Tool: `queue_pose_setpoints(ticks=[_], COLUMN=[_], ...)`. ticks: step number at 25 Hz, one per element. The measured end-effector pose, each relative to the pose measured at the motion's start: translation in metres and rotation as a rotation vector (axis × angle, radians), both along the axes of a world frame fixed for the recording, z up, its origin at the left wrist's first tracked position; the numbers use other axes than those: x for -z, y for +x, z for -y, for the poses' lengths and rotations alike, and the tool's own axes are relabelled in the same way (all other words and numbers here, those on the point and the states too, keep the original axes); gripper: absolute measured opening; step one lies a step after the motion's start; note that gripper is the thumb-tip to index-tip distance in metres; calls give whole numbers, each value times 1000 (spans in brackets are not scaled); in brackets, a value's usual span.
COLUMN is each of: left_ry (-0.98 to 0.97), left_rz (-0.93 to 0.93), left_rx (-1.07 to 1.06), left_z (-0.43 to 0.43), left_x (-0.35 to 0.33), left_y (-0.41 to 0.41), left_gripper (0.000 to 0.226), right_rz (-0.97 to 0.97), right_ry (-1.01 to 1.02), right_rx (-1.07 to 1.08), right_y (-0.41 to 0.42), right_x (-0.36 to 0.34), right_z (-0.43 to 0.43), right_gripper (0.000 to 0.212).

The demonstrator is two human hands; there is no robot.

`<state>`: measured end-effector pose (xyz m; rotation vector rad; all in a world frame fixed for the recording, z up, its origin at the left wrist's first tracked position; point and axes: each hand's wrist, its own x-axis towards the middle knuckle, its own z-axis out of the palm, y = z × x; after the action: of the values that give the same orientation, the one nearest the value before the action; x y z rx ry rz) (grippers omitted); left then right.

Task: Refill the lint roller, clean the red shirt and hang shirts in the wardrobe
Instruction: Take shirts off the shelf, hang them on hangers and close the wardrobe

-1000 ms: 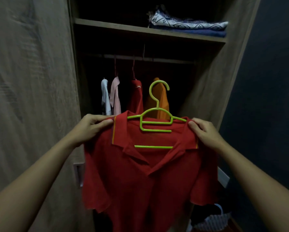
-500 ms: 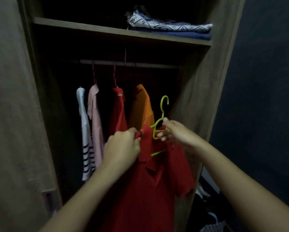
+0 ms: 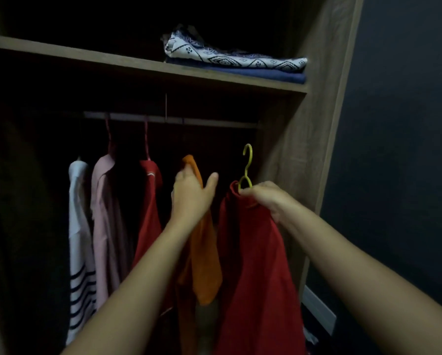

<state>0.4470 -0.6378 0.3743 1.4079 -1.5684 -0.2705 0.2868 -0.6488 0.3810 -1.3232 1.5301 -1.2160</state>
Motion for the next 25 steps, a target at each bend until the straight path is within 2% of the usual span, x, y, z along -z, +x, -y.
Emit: queue_pose_setpoints(ticks=[2, 5, 11, 16, 19, 21, 23, 25], left_ry=[138, 270, 247, 200, 210, 205, 122, -55], left_rz=[-175, -168, -162, -153, -142, -82, -19, 9], left_rx=[58, 106, 199, 220, 201, 180, 136, 90], left_z=[42, 75, 85, 84, 85, 78, 62, 40], left_x=[-5, 1, 5, 5, 4, 3, 7, 17], left_y=[-2, -17, -33, -29, -23, -17, -6, 13], left_gripper=[89, 84, 81, 79, 81, 80, 79, 70], right_rz=[-121, -247, -474, -654, -758, -949, -1029, -980], right_ry=[-93, -196, -264, -212, -153, -175, -373, -662], right_rx=[25, 1, -52, -48, -34, 41, 108, 102], right_y=[-7, -13, -13, -8, -4, -1, 6, 19], right_x=[-8, -27, -58, -57, -51, -48, -39, -17], right_z=[23, 48, 125, 159, 159, 150, 127, 93], right_gripper=[15, 25, 13, 18, 27, 42, 56, 55])
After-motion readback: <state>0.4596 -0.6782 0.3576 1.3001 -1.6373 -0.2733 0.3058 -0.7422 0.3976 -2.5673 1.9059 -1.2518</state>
